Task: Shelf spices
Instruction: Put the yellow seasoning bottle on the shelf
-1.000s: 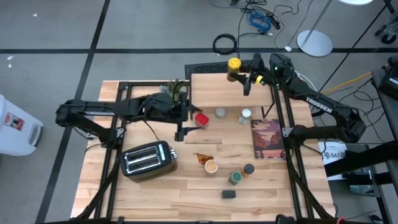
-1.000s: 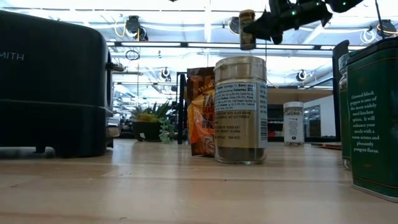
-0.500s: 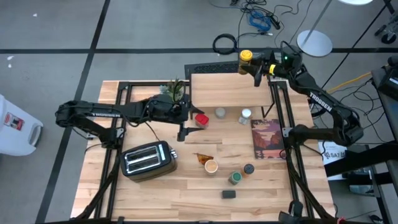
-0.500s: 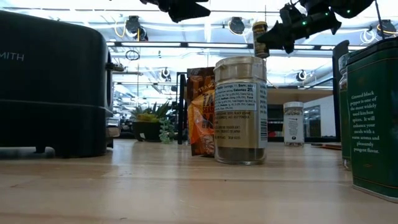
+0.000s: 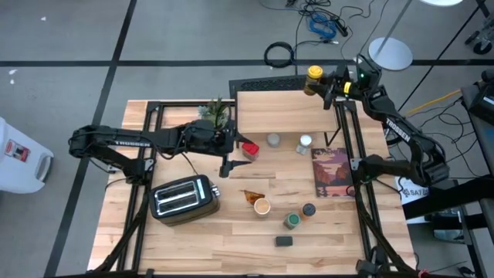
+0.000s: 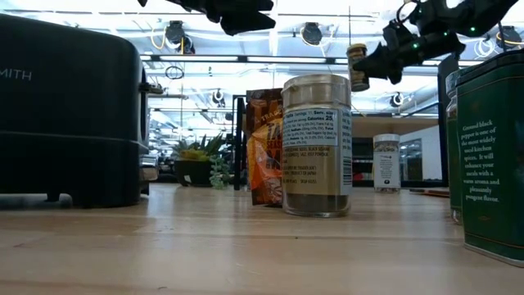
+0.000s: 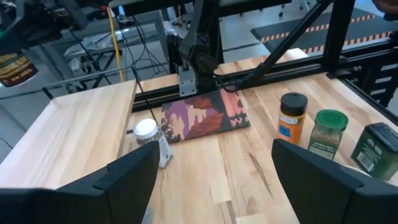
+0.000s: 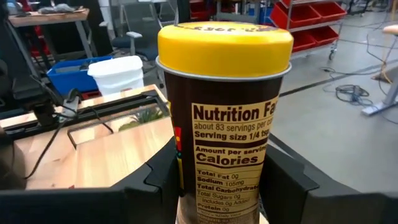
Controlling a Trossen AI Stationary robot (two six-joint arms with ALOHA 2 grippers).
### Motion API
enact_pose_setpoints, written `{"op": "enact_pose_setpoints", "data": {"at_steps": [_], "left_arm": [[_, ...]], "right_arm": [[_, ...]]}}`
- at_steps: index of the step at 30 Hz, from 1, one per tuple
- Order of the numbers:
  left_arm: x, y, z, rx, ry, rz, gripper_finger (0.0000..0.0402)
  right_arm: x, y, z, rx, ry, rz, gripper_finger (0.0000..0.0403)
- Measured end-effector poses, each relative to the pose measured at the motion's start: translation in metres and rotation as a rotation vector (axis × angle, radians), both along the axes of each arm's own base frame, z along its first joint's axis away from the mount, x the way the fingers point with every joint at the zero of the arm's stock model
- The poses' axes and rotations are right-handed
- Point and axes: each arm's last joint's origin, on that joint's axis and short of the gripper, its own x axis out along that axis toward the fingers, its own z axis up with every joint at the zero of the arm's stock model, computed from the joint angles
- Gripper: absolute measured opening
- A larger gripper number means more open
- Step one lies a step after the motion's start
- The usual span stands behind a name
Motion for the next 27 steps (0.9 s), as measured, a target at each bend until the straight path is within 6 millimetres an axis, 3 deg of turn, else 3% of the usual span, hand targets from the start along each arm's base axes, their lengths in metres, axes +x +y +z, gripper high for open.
{"op": "enact_pose_setpoints", "data": {"at_steps": [11,27], "left_arm": [[0.000,0.000,0.000,-0.001,-0.004,0.000,0.0320],[0.001,0.000,0.002,-0.009,-0.021,0.006,0.0320]], "right_arm": [[-0.023,0.010,-0.031,-0.001,-0.052,-0.093,0.0157],[-0.026,0.004,-0.056,0.032,0.030,-0.246,0.0157]]}}
